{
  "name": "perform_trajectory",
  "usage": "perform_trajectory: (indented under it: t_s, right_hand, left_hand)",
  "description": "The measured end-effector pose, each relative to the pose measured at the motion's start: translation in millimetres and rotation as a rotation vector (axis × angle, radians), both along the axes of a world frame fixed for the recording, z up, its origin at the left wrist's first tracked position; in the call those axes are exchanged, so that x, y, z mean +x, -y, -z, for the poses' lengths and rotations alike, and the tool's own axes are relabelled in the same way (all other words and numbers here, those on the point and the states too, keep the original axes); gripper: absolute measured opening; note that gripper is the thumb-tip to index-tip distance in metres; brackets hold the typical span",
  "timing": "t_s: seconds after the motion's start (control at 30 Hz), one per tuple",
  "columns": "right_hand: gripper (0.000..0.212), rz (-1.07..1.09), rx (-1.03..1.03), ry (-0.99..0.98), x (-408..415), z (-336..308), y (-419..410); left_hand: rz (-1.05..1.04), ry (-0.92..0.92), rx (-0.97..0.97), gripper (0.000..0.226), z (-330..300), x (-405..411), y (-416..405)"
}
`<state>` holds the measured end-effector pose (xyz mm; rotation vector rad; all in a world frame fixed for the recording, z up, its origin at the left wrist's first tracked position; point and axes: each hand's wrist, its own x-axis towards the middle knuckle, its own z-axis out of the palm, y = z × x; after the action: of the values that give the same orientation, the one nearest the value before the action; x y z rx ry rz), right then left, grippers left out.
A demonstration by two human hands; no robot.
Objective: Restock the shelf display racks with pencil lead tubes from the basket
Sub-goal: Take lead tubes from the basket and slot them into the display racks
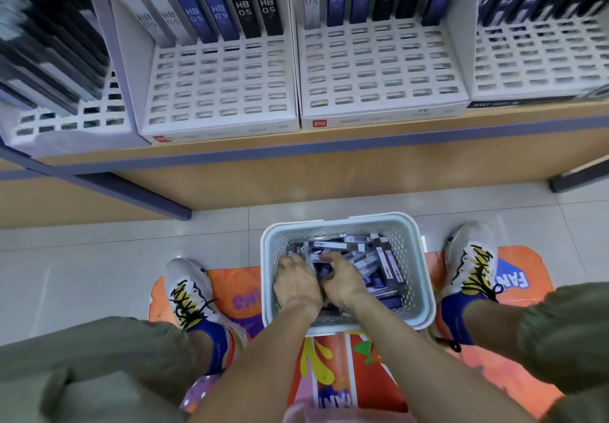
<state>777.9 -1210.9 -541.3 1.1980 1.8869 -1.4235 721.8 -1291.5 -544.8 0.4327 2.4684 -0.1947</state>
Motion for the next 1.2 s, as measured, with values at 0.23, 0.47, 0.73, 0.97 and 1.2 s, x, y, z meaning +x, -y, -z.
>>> perform_trajectory:
  t_s: [0.23, 0.47, 0.73, 0.97, 1.2]
  right_hand:
    - [0.052, 0.209, -0.136, -0.059, 6, 1, -5]
    - [0.050, 0.283, -0.306, -0.108, 15, -20, -8]
    - [0.050, 0.248, -0.380, -0.252, 28, -68, -10]
    - [0.055, 0.074, -0.214, -0.393, 28, -148, -24]
    - [0.024, 0.219, 0.063, -0.745, -8, -253, -11]
  left_hand:
    - [-0.199, 0.063, 0.200, 0.031, -9, 4, 0]
    - [-0.834, 0.365, 0.623, 0.027, -8, -1, 6]
    - [-1.331, 0.727, 0.954, 0.038, -33, -1, 17]
    - [-1.088, 0.607, 1.219, 0.026, -114, 1, 4]
    - [-0.923, 0.417, 1.453, 0.030, -232, -47, 24]
